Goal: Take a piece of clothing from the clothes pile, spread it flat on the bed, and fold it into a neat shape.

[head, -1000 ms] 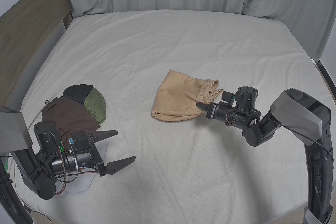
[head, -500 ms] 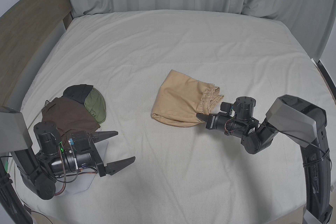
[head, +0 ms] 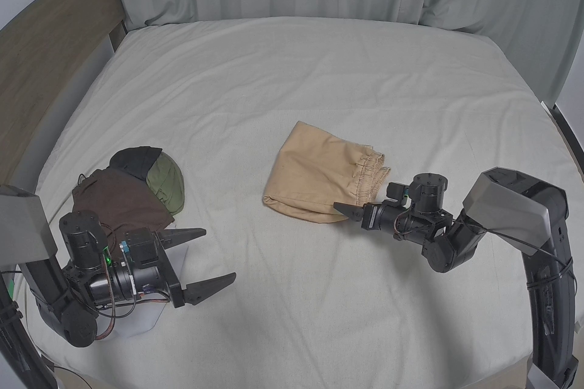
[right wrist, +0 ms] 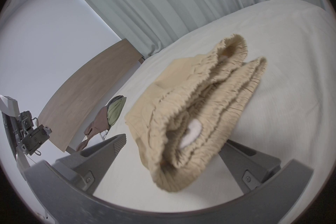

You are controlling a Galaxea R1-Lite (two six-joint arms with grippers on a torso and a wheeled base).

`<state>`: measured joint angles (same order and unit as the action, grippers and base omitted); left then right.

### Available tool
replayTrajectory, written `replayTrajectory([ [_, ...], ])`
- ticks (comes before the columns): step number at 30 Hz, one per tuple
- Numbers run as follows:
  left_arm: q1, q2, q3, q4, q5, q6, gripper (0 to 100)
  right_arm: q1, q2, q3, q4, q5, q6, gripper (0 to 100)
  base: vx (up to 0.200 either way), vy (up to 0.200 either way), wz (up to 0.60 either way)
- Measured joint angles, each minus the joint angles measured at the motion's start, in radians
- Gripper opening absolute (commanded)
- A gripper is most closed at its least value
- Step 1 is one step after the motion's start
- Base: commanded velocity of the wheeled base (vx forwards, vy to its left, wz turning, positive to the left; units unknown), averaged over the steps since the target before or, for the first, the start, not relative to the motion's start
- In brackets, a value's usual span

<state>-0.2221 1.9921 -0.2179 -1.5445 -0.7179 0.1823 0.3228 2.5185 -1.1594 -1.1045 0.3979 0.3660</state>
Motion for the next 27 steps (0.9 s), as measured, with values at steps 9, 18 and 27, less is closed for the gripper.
replayTrajectory([
  [9,-0.001,0.0,0.001,0.0,0.0,0.0,100,-0.052,-0.061,0.167,-0.062,-0.002,-0.015,100,0.0,0.0,0.0],
  [18,-0.002,0.0,0.002,0.0,0.0,0.0,100,-0.095,-0.175,0.236,-0.079,-0.001,-0.027,100,0.0,0.0,0.0],
  [27,-0.002,-0.002,0.001,0.0,0.0,0.0,100,-0.042,-0.25,0.205,-0.079,0.003,-0.024,100,0.0,0.0,0.0],
])
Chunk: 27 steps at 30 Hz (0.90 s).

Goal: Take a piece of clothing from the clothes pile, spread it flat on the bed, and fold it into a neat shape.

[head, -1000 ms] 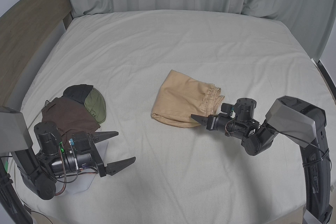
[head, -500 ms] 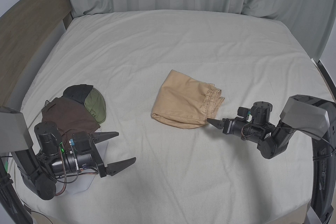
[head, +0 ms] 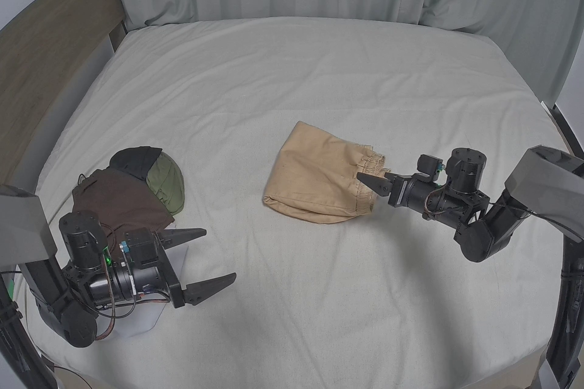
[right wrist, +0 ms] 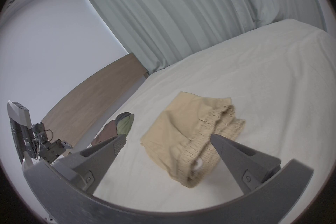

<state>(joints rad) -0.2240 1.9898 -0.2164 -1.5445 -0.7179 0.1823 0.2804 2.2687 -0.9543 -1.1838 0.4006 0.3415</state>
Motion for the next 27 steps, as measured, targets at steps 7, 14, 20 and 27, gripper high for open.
replayTrajectory([
  [7,0.002,0.0,-0.001,0.0,0.0,0.0,100,0.045,0.025,-0.039,-0.002,-0.006,0.003,100,0.0,0.0,0.0],
  [14,0.004,0.0,-0.001,0.0,-0.001,0.0,100,0.063,0.119,-0.107,-0.014,-0.023,0.003,100,0.0,0.0,0.0],
  [20,0.005,0.0,-0.001,0.0,-0.001,0.0,100,0.064,0.19,-0.135,-0.017,-0.027,0.001,100,0.0,0.0,0.0],
  [27,0.005,0.004,0.0,0.0,-0.001,0.0,100,0.061,0.234,-0.146,-0.021,-0.028,0.001,100,0.0,0.0,0.0],
])
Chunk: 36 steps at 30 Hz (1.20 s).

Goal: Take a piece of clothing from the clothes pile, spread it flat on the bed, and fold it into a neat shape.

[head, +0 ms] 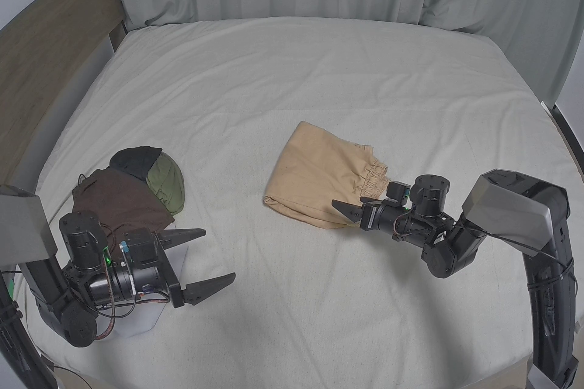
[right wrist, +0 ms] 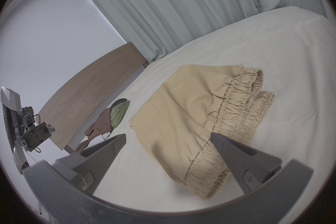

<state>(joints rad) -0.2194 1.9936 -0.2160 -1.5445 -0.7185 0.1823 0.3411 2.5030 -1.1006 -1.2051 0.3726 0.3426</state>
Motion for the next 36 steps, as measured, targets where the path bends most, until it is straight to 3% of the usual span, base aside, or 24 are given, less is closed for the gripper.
replayTrajectory([
  [11,-0.001,-0.006,0.001,0.0,0.0,0.0,100,0.007,-0.011,0.008,-0.025,-0.019,0.001,100,0.0,0.0,0.0],
  [19,-0.011,-0.024,0.006,0.0,-0.002,-0.002,100,0.013,-0.151,0.076,-0.036,-0.026,-0.023,100,0.0,0.0,0.0],
  [36,-0.07,-0.272,0.093,-0.003,-0.037,-0.023,100,-0.015,-0.742,0.668,-0.245,-0.025,-0.234,100,0.0,0.0,0.0],
])
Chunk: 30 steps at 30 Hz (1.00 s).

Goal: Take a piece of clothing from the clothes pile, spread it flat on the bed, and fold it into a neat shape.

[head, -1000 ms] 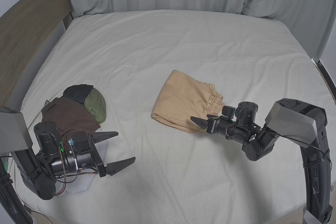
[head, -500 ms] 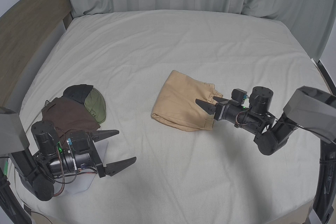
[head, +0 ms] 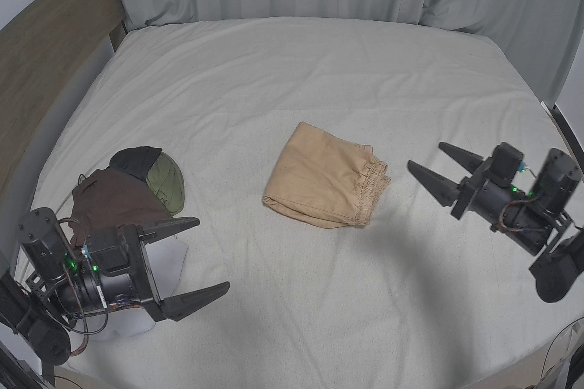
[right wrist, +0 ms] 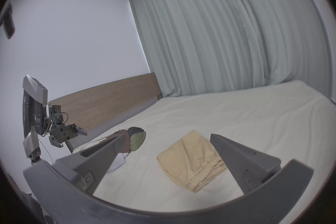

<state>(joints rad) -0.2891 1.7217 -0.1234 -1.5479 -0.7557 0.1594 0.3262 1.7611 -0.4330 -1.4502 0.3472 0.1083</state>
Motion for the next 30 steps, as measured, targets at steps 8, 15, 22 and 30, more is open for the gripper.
replayTrajectory([
  [8,-0.017,-0.175,0.068,0.003,0.008,-0.015,100,-0.02,-0.343,0.164,0.091,0.003,-0.083,100,0.0,0.0,0.0],
  [15,-0.021,-0.363,0.099,0.035,0.046,-0.035,100,-0.049,-0.623,0.227,0.21,0.003,-0.124,100,0.0,0.0,0.0],
  [22,-0.019,-0.56,0.106,0.209,0.152,-0.057,100,-0.154,-0.844,0.301,0.239,0.002,-0.135,100,0.0,0.0,0.0],
  [30,-0.011,-0.835,0.106,0.542,0.271,-0.074,100,-0.239,-1.056,0.388,0.315,0.004,-0.141,100,0.0,0.0,0.0],
])
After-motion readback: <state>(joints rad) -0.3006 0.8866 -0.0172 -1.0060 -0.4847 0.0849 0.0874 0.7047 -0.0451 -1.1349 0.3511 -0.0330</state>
